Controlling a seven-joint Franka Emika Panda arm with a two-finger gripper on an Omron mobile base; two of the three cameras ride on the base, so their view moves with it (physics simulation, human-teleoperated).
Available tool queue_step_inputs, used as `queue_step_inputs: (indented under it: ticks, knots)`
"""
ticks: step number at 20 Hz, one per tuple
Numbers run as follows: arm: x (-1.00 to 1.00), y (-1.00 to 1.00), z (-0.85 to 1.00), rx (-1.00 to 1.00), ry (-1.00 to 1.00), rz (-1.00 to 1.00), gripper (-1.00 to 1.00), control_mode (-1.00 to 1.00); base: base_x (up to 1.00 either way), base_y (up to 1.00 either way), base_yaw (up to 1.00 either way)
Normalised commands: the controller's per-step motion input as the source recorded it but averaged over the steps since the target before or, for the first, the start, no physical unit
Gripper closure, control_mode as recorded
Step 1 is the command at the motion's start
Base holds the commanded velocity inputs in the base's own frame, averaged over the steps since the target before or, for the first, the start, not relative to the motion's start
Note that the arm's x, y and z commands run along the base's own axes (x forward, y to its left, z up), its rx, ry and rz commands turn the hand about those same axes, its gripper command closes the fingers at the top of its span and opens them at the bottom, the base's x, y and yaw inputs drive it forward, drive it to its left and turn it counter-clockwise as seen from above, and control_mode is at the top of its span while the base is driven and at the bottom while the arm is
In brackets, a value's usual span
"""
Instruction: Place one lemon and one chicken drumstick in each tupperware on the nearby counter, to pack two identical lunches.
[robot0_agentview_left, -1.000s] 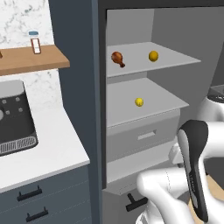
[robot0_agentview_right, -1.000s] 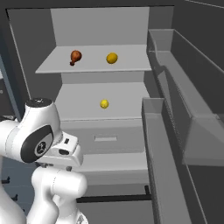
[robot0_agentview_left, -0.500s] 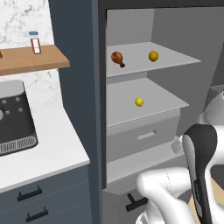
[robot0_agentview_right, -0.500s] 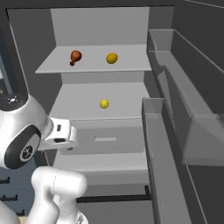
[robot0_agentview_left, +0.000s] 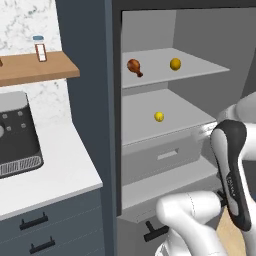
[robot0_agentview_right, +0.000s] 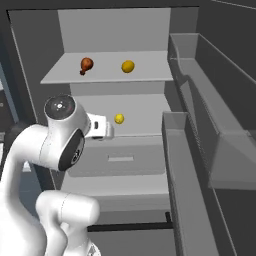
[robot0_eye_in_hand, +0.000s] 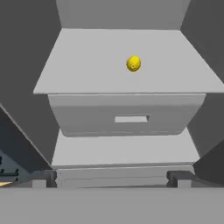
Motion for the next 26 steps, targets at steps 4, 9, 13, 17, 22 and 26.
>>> queue_step_inputs:
  ticks: [4,9,13,17,22,26]
  knots:
    - [1.0,-0.03,0.2,0.19,0.02,-0.17,-1.0,-1.0,0.0,0.0,0.0]
    - [1.0,0.26,-0.11,0.07,0.1,-0.21,-1.0,-1.0,0.0,0.0,0.0]
    - [1.0,0.48,-0.24,0.0,0.08,-0.14,-1.0,-1.0,0.0,0.0,0.0]
    - [0.69,0.09,-0.42,-0.03,0.01,-0.06,-1.0,-1.0,0.0,0.0,0.0]
    - [0.47,-0.07,-0.45,-0.03,-0.03,0.0,-1.0,-1.0,0.0,0.0,0.0]
    - [0.45,-0.12,-0.16,-0.02,0.01,0.13,-1.0,-1.0,0.0,0.0,0.0]
